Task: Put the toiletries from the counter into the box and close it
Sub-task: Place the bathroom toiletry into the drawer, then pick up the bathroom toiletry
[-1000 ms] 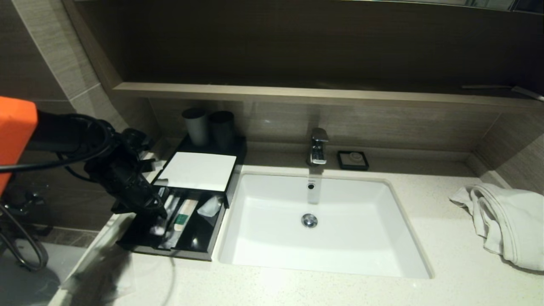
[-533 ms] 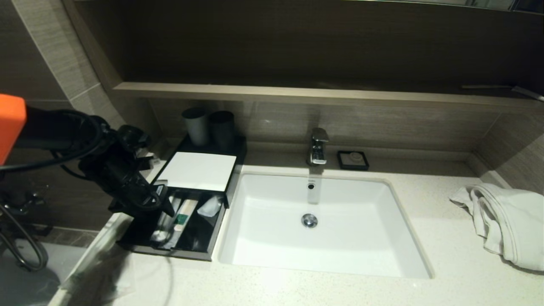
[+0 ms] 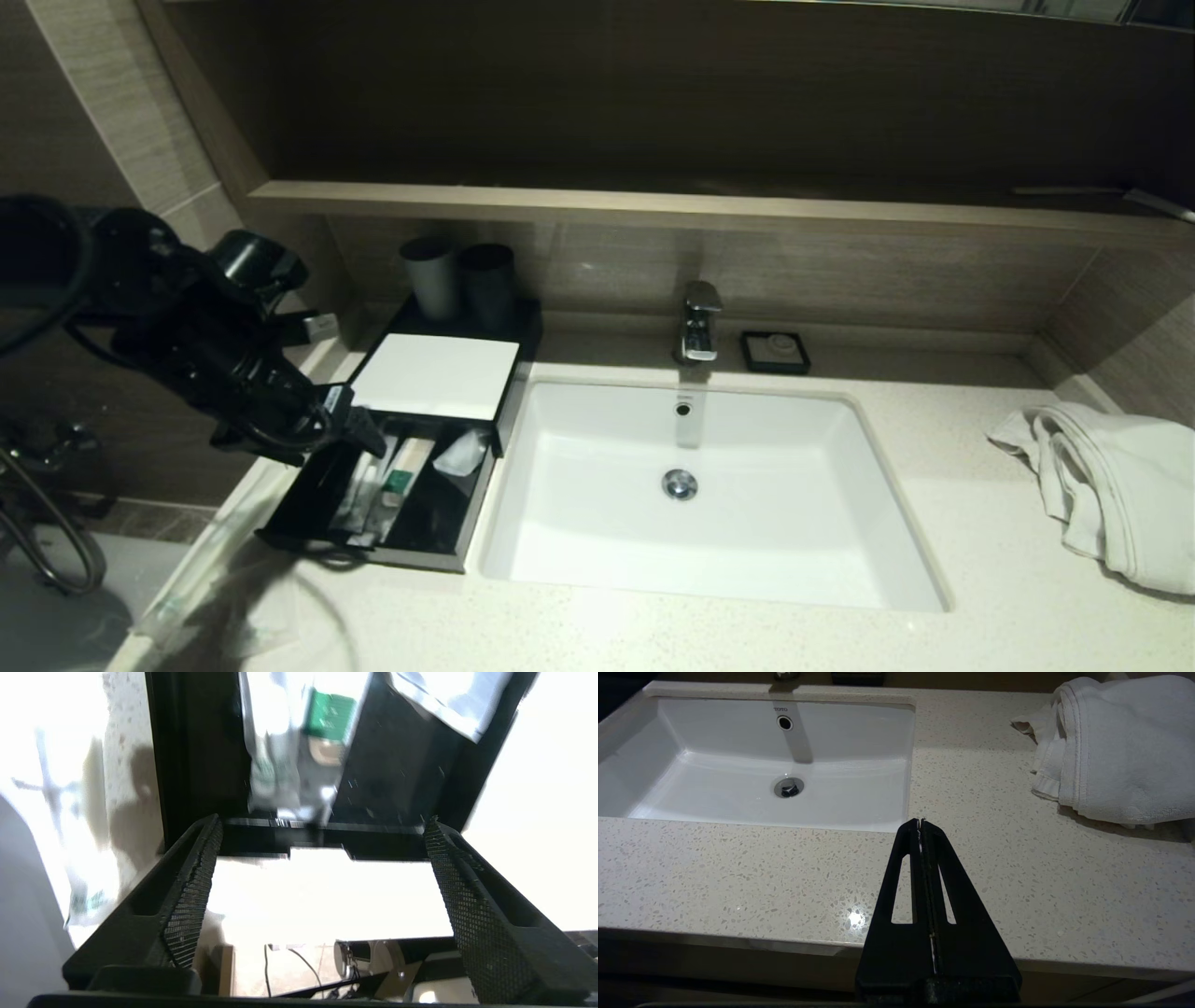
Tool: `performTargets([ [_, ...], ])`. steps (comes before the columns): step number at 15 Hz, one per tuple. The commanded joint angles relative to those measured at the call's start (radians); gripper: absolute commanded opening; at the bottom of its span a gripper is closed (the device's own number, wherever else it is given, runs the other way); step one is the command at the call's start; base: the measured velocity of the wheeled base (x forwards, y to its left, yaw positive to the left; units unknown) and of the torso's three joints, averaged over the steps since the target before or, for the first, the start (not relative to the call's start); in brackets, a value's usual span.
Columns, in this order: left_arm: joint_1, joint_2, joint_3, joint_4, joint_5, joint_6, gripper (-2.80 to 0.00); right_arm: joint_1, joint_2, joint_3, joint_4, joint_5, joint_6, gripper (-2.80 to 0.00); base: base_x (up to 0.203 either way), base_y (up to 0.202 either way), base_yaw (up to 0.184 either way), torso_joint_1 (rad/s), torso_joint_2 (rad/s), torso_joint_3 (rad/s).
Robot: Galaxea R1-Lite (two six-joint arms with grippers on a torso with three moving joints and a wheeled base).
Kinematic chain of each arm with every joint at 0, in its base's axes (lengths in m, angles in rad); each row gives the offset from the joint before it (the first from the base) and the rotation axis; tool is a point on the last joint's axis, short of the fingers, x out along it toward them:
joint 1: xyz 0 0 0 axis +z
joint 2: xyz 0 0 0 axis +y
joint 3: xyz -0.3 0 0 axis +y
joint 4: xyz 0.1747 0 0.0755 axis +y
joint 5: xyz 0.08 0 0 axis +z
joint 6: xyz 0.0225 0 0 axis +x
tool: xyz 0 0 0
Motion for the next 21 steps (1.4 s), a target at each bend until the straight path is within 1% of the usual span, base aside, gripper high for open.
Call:
performTargets([
  [1, -0.004, -0.101, 0.038, 0.003, -0.001, -0.001, 0.00, 0.000, 0.000, 0.000, 0.000, 0.001, 0.000, -2.80, 0.000, 0.000, 0.000, 0.000, 0.00, 0.000],
  [5, -0.003, -0.262, 0.144, 0.003, 0.006, -0.026, 0.00, 0.000, 0.000, 0.000, 0.000, 0.001, 0.000, -2.80, 0.000, 0.000, 0.000, 0.000, 0.00, 0.000],
  [7, 0.003, -0.341, 0.202, 0.004, 0.009, -0.067, 0.00, 0.000, 0.000, 0.000, 0.000, 0.001, 0.000, -2.80, 0.000, 0.000, 0.000, 0.000, 0.00, 0.000],
  [10, 0.008, -0.438, 0.326, -0.005, 0.035, -0.084, 0.00, 0.000, 0.000, 0.000, 0.000, 0.001, 0.000, -2.80, 0.000, 0.000, 0.000, 0.000, 0.00, 0.000],
  [12, 0.013, -0.468, 0.384, -0.007, 0.057, -0.093, 0.00, 0.000, 0.000, 0.000, 0.000, 0.001, 0.000, -2.80, 0.000, 0.000, 0.000, 0.000, 0.00, 0.000],
  [14, 0.057, -0.477, 0.447, -0.018, 0.087, -0.114, 0.00, 0.000, 0.000, 0.000, 0.000, 0.001, 0.000, -2.80, 0.000, 0.000, 0.000, 0.000, 0.00, 0.000],
  [15, 0.089, -0.485, 0.479, -0.032, 0.095, -0.125, -2.80, 0.000, 0.000, 0.000, 0.000, 0.001, 0.000, -2.80, 0.000, 0.000, 0.000, 0.000, 0.00, 0.000],
  [17, 0.149, -0.510, 0.531, -0.094, 0.094, -0.131, -2.80, 0.000, 0.000, 0.000, 0.000, 0.001, 0.000, -2.80, 0.000, 0.000, 0.000, 0.000, 0.00, 0.000],
  [19, 0.159, -0.532, 0.606, -0.146, 0.097, -0.131, -2.80, 0.000, 0.000, 0.000, 0.000, 0.001, 0.000, -2.80, 0.000, 0.000, 0.000, 0.000, 0.00, 0.000],
  [21, 0.162, -0.547, 0.665, -0.169, 0.097, -0.133, -2.80, 0.000, 0.000, 0.000, 0.000, 0.001, 0.000, -2.80, 0.000, 0.000, 0.000, 0.000, 0.00, 0.000],
])
